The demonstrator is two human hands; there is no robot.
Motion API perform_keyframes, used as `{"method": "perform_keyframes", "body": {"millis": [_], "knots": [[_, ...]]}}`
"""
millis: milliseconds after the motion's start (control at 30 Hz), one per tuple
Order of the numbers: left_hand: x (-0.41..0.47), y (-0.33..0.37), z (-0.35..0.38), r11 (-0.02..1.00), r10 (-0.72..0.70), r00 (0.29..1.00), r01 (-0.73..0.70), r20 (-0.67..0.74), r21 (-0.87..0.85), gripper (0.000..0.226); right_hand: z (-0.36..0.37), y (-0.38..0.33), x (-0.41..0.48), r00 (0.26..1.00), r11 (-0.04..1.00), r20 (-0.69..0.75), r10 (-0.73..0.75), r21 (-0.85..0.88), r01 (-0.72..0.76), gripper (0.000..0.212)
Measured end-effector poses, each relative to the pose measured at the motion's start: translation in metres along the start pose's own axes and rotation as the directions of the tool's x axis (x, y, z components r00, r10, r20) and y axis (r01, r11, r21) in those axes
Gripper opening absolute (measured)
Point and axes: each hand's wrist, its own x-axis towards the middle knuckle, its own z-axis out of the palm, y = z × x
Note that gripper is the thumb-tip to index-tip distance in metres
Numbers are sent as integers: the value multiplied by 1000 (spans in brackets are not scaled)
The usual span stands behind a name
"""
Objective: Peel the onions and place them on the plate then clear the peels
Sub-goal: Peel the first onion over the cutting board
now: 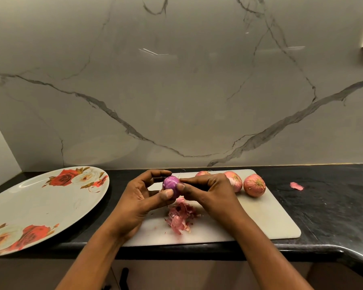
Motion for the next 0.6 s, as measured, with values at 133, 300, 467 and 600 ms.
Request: {"method": "perform_keyframes", "body": {"millis": [133,300,467,600], "knots": [[0,-1,-2,1000,-9,1000,9,10,-17,47,1,3,2,999,1000,-54,-2,23,3,17],[0,-1,0,1000,-13,1000,13,23,-14,48,3,5,2,996,1000,-89,-9,-19,7,10],[0,-1,1,1000,-15,1000,15,22,-17,49,3,3,1,993,999,-118,-4,-48,-1,9],[1,-1,-1,999,-19,1000,18,-16,-38,53,1,3,2,988,999,-153,31,-16,-34,5]]}}
